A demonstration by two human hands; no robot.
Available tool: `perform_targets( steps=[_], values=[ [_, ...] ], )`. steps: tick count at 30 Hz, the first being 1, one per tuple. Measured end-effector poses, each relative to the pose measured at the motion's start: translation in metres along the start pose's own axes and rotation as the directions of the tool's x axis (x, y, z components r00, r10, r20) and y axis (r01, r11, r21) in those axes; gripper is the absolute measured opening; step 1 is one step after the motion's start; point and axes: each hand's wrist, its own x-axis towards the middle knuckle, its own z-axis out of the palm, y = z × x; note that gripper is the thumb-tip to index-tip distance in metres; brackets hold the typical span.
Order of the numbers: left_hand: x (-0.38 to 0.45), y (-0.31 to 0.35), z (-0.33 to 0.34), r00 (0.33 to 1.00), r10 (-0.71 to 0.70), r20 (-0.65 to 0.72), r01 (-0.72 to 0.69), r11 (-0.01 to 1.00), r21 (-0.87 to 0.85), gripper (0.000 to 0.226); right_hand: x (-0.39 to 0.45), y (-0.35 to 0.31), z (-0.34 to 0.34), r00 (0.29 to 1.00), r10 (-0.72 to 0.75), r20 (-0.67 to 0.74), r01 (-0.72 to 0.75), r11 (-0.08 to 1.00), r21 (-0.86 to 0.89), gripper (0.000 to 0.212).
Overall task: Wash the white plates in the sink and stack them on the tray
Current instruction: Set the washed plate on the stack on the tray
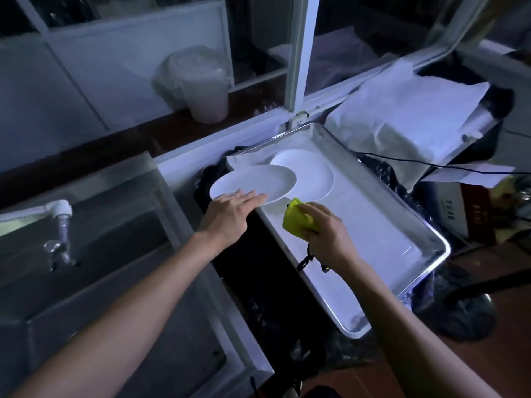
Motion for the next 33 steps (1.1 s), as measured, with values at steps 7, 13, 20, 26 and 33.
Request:
perform_targets(
  steps=[7,13,20,26,33],
  values=[
    [0.083,0.042,0.057,0.998,0.025,0.063,-0.025,1.000,-0.003,0.057,0.037,0.051,-0.037,1.000,0.010,-0.011,-0.009,1.000,0.008,0.061],
    [0.120,0.052,0.095,0.992,0.019,0.125,-0.024,0.999,0.036,0.066,0.055,0.078,-0.049,1.000,-0.003,0.022,0.003,1.000,0.009,0.059],
    [0.143,0.058,0.123,0.986,-0.024,0.167,0.007,0.995,0.102,0.066,0.068,0.100,-0.052,0.996,0.024,0.087,-0.024,1.000,-0.003,0.057],
    [0.147,0.061,0.143,0.913,-0.074,0.402,-0.034,0.966,0.255,0.077,0.069,0.112,-0.051,0.995,0.032,0.097,-0.034,0.999,0.020,0.055],
    [0.131,0.057,0.159,0.838,-0.091,0.539,-0.078,0.956,0.283,0.081,0.063,0.122,-0.049,0.992,0.050,0.113,-0.052,0.998,0.016,0.058]
  ],
)
